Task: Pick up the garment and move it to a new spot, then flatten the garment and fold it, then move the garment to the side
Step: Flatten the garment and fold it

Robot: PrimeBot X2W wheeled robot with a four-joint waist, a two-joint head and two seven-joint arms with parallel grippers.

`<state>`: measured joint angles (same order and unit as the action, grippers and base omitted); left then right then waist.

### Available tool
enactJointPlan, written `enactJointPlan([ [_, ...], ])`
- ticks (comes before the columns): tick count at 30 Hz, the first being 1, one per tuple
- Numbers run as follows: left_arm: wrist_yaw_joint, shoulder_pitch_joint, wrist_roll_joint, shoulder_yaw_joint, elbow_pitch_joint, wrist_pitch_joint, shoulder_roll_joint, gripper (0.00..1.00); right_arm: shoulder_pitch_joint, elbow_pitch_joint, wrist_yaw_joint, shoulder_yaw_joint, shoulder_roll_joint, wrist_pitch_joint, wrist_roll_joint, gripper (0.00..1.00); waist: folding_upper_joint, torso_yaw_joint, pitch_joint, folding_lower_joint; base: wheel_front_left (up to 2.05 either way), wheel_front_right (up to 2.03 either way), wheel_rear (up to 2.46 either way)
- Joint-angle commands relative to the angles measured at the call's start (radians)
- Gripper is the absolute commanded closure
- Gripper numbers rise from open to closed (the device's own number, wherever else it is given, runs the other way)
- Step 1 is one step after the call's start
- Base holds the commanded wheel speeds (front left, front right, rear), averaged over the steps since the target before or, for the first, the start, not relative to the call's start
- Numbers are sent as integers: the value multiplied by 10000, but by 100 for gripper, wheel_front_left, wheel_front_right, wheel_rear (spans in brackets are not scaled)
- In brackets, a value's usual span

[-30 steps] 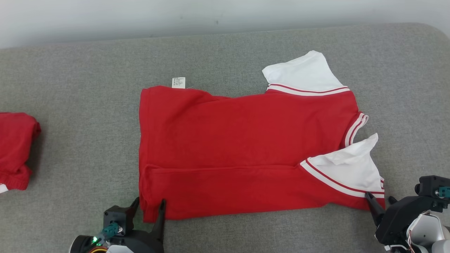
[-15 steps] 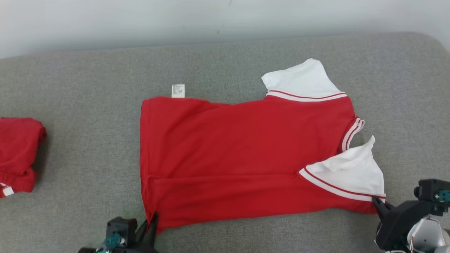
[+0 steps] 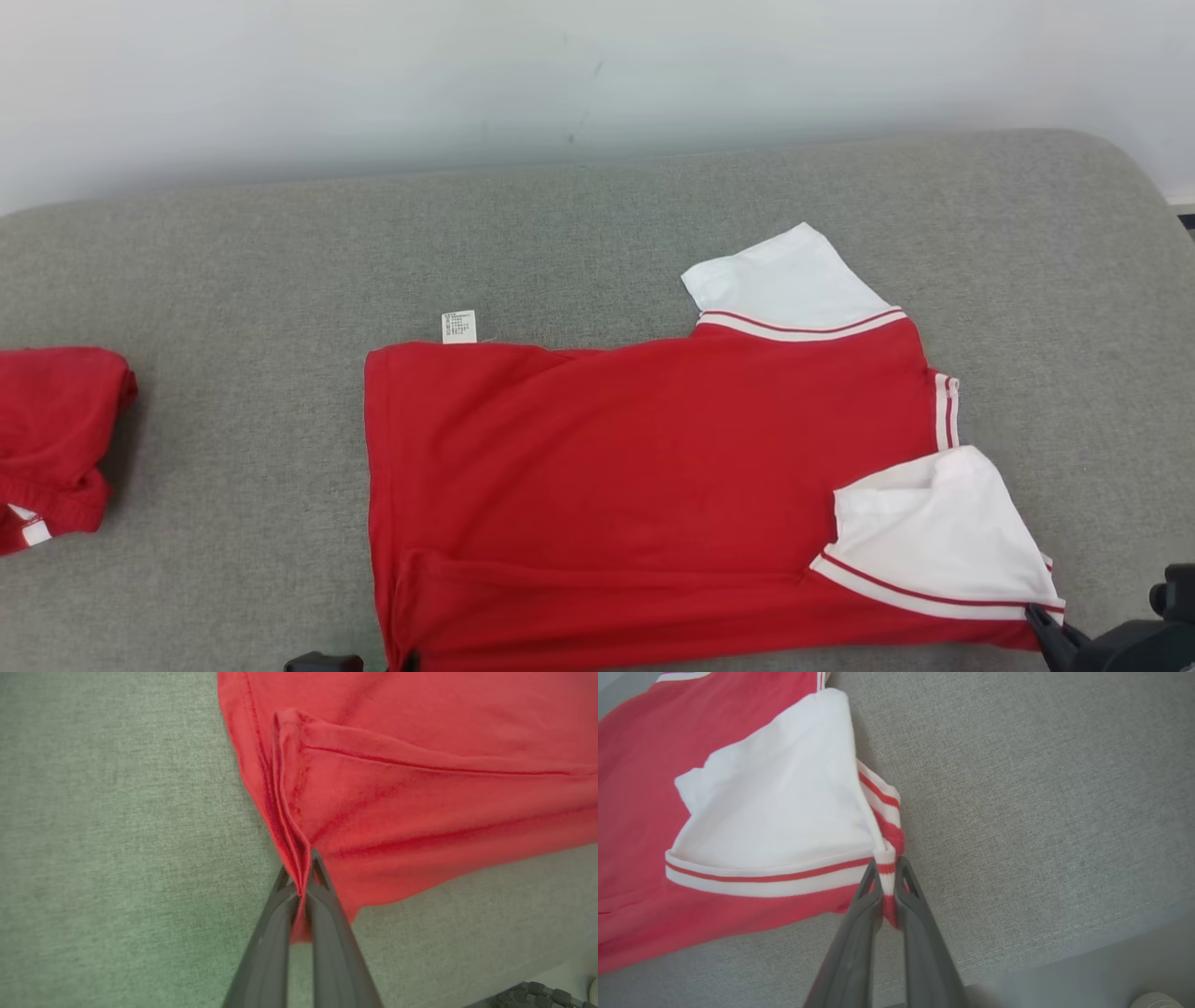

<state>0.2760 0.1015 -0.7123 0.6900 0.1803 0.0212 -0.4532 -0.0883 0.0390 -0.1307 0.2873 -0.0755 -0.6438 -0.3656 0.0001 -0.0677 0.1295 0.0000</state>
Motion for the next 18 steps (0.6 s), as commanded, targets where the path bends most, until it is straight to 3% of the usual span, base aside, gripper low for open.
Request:
enactJointPlan([
  [1, 117, -204, -13, -27, -106, 42, -136, 100, -191, 105, 5, 106, 52, -51, -16, 100, -1, -46, -50, 0, 0, 0, 0],
  [5, 291, -417, -108, -91, -298, 137, -254, 100, -407, 127, 5, 110, 161, -109, -27, 100, -1, -93, -92, 0, 0, 0, 0],
  [6, 340, -446, -119, -103, -329, 147, -269, 87, -405, 88, 5, 94, 178, -104, -47, 100, -1, -104, -101, 0, 0, 0, 0],
  [7, 361, -468, -136, -111, -367, 161, -276, 52, -409, 51, 5, 62, 190, -92, -67, 100, -1, -114, -112, 0, 0, 0, 0],
  [8, 418, -498, -163, -121, -396, 187, -278, 0, -418, 10, 5, 23, 202, -62, -84, 54, -1, -121, -124, 0, 0, 0, 0],
  [9, 440, -538, -174, -119, -425, 219, -284, 0, -426, -48, 5, -15, 213, -43, -96, 0, -1, -125, -135, 0, 0, 0, 0],
  [18, 772, -838, -389, -535, -898, -40, -527, 0, -71, 159, 3, -190, 242, 539, 42, 0, -1, -81, -218, 0, 0, 0, 0],
])
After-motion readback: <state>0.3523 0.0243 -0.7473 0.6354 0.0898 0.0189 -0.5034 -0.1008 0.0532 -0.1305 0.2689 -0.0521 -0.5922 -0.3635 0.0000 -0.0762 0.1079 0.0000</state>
